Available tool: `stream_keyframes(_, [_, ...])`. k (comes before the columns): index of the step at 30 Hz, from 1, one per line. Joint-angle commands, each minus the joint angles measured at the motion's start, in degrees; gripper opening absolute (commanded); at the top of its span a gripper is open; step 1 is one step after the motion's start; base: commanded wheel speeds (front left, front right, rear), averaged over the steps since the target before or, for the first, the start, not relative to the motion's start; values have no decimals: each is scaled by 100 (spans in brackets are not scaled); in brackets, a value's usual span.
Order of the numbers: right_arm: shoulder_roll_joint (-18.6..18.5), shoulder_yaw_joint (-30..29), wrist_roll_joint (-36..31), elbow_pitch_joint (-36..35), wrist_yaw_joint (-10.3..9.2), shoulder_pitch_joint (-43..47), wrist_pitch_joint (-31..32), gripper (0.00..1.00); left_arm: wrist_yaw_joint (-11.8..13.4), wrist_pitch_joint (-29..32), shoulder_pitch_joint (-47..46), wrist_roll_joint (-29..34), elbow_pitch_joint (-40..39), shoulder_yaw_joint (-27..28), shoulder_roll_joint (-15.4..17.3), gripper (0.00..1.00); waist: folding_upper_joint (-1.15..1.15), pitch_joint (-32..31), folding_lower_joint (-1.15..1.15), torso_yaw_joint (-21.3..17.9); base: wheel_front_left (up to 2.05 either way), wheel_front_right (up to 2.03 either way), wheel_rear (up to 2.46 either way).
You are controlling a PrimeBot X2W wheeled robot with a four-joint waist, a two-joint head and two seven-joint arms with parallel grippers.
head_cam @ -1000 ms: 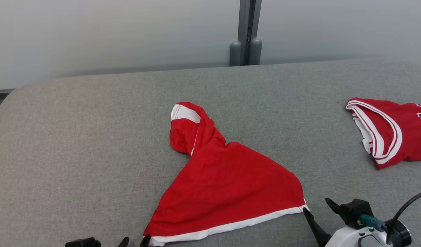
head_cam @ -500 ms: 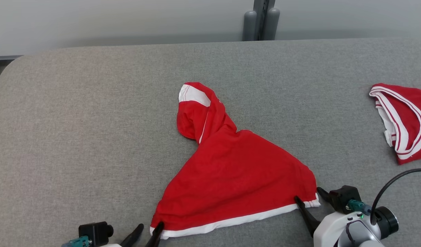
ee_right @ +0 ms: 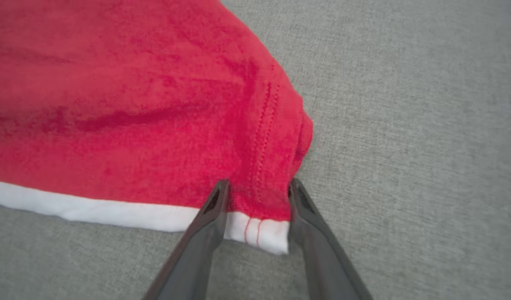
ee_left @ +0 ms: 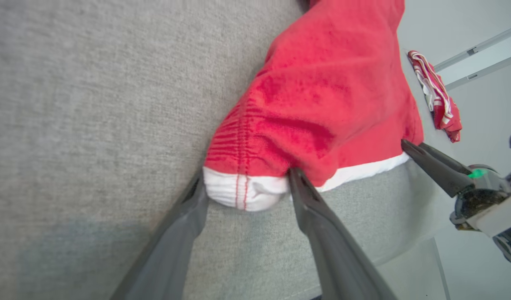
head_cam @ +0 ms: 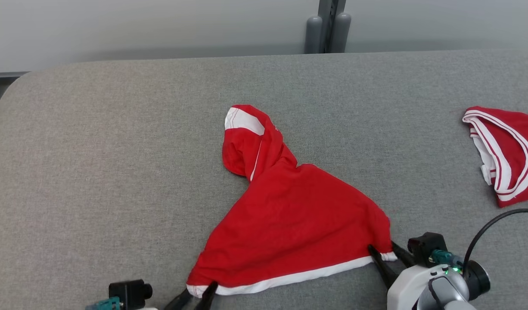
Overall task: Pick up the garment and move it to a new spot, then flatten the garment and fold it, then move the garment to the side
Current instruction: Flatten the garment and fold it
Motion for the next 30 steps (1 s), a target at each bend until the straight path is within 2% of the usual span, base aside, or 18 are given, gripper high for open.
stream_keyframes(1, [62,93,117,128,16,43,86,0,2,-79,-181,-8,37,-18,67,64,0,-2,0,1,0,0,0])
stream_keyframes(2, [54,143,204,145,16,26,104,0,2,-140,-234,-28,95,-40,82,45,0,-7,0,2,0,0,0])
stream_keyframes(3, [53,122,332,162,14,7,87,0,1,-209,-286,-45,129,-113,113,0,0,-19,0,-3,0,0,0])
stream_keyframes(6, [11,68,750,106,9,-48,74,0,2,-379,-428,-231,159,-253,208,0,0,-73,0,-45,0,0,0])
stream_keyframes(8, [16,-48,1216,-170,9,-67,21,0,0,-404,-466,-638,-54,-366,206,0,0,-110,0,-83,0,0,0])
stream_keyframes(9, [2,-124,1482,-363,10,-74,3,0,-1,-399,-479,-770,-203,-414,310,0,0,-123,0,-105,0,0,0])
stream_keyframes(13, [-105,-534,2663,-1613,10,-45,72,0,-1,-376,-526,-1387,-1268,-415,716,0,0,-117,0,-191,0,0,0])
stream_keyframes(14, [-222,-823,3131,-2372,10,-40,180,0,0,-335,-607,-1600,-1904,-270,945,0,0,-79,0,-229,0,0,0])
stream_keyframes(18, [-289,-1451,3713,-3489,10,-290,519,0,70,-93,-1027,-1806,-2995,73,1287,0,0,146,0,-305,0,0,0])
stream_keyframes(21, [-212,-1802,3796,-3942,10,-862,829,0,274,233,-1816,-1882,-3414,278,1449,0,0,483,0,-313,0,0,0])
stream_keyframes(23, [-127,-1929,3617,-4029,10,-1490,1019,0,411,489,-2581,-1755,-3338,356,1578,0,0,765,0,-308,0,0,0])
stream_keyframes(26, [75,-2105,3140,-3688,9,-2667,1231,0,503,839,-3923,-1512,-2718,220,1629,0,0,1219,0,-263,0,0,0])
stream_keyframes(28, [315,-2184,2832,-3200,9,-3511,1264,0,513,866,-4863,-1312,-1995,106,1481,0,0,1495,0,-230,0,0,0])
stream_keyframes(29, [315,-2184,2832,-3200,9,-3511,1264,0,513,866,-4863,-1312,-1995,106,1481,0,0,1495,0,-230,0,0,0])
stream_keyframes(30, [368,-2233,2576,-2935,9,-3948,1149,0,479,846,-5275,-1205,-1591,25,1389,0,0,1607,0,-221,0,0,0])
